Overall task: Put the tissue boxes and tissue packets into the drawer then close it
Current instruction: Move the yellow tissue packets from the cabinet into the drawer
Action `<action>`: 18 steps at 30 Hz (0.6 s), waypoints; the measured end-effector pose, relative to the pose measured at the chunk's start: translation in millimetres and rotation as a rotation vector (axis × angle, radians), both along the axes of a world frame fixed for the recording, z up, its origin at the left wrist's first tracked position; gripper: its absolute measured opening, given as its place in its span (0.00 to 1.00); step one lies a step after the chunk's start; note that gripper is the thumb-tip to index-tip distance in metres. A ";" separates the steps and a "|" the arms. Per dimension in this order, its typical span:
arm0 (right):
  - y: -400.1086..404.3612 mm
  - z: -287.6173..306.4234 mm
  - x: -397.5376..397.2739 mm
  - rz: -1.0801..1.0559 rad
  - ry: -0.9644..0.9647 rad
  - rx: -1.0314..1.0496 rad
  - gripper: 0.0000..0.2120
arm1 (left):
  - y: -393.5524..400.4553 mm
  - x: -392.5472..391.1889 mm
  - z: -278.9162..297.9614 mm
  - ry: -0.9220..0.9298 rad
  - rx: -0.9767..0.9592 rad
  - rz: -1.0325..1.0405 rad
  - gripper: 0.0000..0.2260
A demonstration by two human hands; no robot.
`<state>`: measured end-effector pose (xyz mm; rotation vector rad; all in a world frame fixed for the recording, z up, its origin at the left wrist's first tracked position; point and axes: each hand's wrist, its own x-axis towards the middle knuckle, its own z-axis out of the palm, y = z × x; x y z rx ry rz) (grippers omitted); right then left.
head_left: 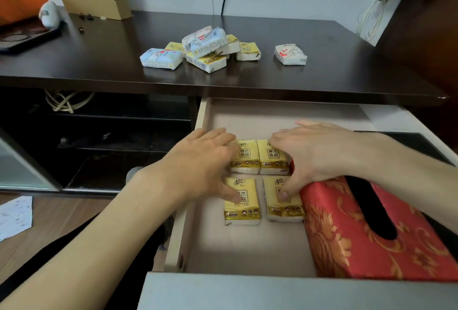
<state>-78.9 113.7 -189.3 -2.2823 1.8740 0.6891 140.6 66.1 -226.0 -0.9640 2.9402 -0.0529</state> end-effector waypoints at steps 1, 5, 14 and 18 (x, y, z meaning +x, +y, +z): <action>-2.2 -0.5 2.6 0.009 0.023 0.013 0.45 | -3.3 -4.9 -1.4 -0.030 0.026 0.003 0.46; -3.9 -1.4 13.8 0.044 0.102 0.018 0.37 | -12.5 -22.1 -0.3 -0.074 0.094 -0.057 0.36; 0.3 -3.9 15.6 0.074 0.083 -0.143 0.30 | -16.5 -34.4 -3.2 -0.036 0.273 -0.022 0.29; -0.1 -6.2 13.3 0.056 0.049 -0.153 0.30 | -12.9 -33.4 -1.3 -0.019 0.313 -0.006 0.28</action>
